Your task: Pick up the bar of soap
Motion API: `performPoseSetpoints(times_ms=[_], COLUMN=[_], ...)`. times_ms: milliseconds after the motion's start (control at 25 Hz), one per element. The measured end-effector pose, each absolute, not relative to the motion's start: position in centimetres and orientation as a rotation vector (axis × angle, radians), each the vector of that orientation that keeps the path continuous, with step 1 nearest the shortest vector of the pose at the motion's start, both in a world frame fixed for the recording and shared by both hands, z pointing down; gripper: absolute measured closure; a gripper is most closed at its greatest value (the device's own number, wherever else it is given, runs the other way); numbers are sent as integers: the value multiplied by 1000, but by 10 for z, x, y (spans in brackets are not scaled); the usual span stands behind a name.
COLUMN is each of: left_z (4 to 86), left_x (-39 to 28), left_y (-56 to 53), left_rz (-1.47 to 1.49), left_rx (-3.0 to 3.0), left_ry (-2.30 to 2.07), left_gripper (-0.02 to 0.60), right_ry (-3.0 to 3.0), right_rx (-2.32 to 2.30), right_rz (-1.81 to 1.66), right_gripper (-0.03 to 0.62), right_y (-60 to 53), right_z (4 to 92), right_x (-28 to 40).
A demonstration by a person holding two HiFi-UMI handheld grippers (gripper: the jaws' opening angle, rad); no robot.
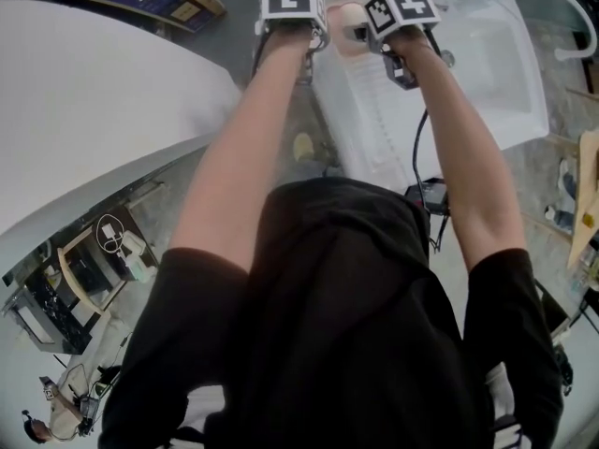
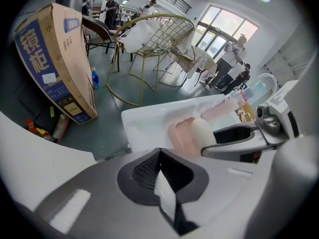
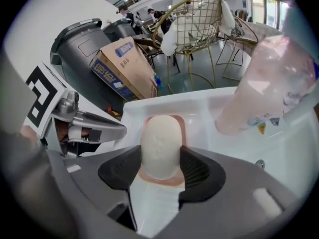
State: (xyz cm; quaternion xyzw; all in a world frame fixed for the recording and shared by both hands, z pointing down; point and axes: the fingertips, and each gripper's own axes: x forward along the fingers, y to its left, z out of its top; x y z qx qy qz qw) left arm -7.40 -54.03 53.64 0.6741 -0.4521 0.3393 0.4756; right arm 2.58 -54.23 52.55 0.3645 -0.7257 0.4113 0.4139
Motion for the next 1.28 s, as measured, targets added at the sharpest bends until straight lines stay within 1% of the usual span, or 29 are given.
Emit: performPoseSetpoints(times_ms=[200, 520, 760, 1280], left_z=[535, 518, 511, 487], left_x=[-75, -60, -39, -27], left_y=[-536, -522, -493, -426], left_rz=[831, 829, 821, 772], left_rx=[1652, 1698, 1700, 1678], left_ry=[-1112, -1119, -1120, -1204], left_gripper=[583, 583, 583, 583], right_ry=[-1860, -1954, -2014, -2117], right_rx=[963, 1027, 1024, 1006], right_rz=[1040, 1042, 1040, 987], right_gripper=[329, 329, 329, 330], right_y=[-544, -531, -510, -451], right_z=[513, 481, 470, 442], right_x=[34, 42, 52, 70])
